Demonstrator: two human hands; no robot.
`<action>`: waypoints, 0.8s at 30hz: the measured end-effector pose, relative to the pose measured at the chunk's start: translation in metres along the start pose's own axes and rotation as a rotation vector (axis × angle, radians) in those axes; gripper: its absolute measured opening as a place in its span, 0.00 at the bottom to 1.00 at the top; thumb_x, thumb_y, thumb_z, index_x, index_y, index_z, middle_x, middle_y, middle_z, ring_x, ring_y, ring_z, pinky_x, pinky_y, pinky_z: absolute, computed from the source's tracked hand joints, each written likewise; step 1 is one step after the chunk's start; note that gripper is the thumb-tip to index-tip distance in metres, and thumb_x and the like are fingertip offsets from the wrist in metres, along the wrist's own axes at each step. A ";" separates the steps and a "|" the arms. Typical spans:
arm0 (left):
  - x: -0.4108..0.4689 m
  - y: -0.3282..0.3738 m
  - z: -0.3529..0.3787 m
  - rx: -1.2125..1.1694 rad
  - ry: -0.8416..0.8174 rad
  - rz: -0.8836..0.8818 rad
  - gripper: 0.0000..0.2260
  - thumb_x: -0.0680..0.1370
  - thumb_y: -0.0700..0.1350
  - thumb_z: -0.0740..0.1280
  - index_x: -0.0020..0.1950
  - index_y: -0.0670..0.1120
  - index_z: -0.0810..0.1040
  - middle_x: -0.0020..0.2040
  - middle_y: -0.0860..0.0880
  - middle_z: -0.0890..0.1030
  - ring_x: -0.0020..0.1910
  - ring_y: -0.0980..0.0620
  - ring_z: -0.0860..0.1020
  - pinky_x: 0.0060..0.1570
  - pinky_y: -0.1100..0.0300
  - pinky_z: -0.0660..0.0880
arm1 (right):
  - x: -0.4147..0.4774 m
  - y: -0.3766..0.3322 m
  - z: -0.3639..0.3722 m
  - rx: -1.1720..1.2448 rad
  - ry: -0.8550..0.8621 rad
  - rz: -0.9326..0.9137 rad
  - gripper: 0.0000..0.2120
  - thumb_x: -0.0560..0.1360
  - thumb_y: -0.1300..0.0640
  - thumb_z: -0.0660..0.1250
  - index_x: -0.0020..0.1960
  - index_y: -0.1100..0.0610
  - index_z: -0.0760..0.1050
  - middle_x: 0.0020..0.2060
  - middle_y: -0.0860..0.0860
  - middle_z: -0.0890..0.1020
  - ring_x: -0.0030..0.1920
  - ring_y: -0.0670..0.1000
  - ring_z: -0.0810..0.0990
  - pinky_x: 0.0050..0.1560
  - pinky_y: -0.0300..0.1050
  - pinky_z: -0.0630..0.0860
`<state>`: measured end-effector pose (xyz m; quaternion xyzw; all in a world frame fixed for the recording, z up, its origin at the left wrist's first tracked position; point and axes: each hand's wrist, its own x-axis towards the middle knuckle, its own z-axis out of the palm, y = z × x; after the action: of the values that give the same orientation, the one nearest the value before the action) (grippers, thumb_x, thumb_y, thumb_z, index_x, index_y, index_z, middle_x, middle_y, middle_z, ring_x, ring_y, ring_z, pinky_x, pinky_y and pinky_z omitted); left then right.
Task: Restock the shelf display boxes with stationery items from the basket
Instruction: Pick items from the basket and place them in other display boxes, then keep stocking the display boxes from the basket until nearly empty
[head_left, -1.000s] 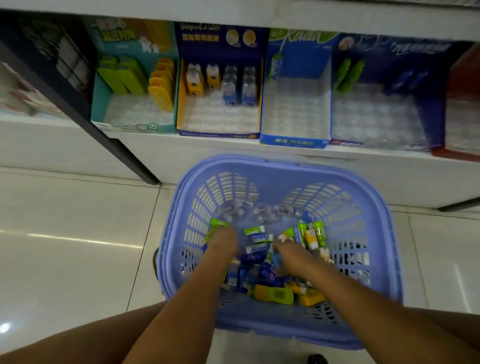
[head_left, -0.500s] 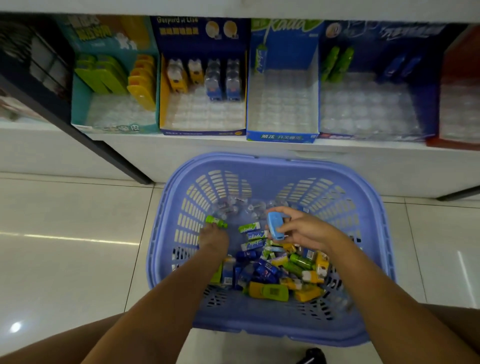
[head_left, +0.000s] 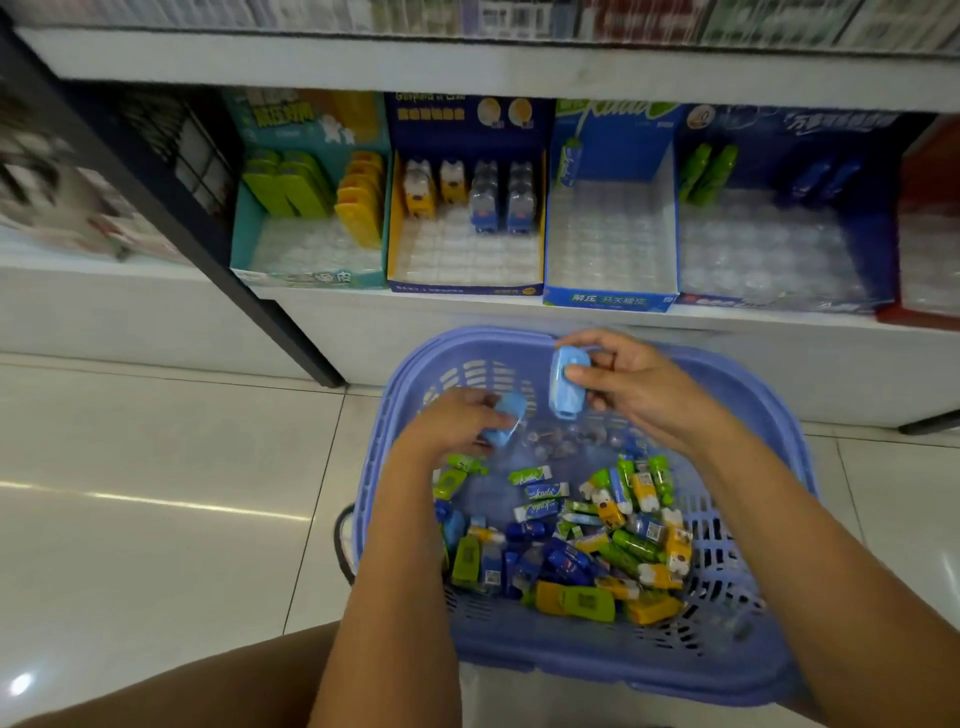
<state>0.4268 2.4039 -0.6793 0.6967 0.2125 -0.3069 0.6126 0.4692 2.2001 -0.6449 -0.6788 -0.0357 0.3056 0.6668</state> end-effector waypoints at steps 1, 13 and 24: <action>-0.010 0.011 -0.006 -0.116 0.010 0.063 0.08 0.77 0.37 0.67 0.55 0.42 0.75 0.46 0.44 0.78 0.42 0.48 0.79 0.43 0.56 0.81 | 0.005 -0.014 0.008 -0.009 0.017 -0.070 0.11 0.75 0.65 0.66 0.53 0.52 0.77 0.39 0.51 0.80 0.31 0.44 0.75 0.30 0.34 0.73; -0.072 0.025 -0.086 -0.397 0.719 0.478 0.04 0.73 0.43 0.71 0.47 0.44 0.81 0.32 0.52 0.76 0.28 0.61 0.72 0.30 0.71 0.70 | 0.127 -0.136 0.145 -0.563 0.201 -0.617 0.14 0.72 0.62 0.70 0.57 0.58 0.75 0.44 0.49 0.79 0.43 0.50 0.79 0.43 0.35 0.74; -0.076 0.024 -0.103 -0.809 0.628 0.524 0.10 0.79 0.39 0.63 0.59 0.38 0.76 0.51 0.41 0.82 0.47 0.48 0.84 0.41 0.62 0.80 | 0.211 -0.158 0.177 -1.135 0.240 -0.535 0.13 0.75 0.64 0.63 0.59 0.61 0.74 0.58 0.59 0.77 0.58 0.57 0.75 0.55 0.44 0.71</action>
<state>0.4058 2.5072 -0.6032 0.4939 0.3049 0.1824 0.7936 0.6150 2.4694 -0.5625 -0.9235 -0.2850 -0.0160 0.2562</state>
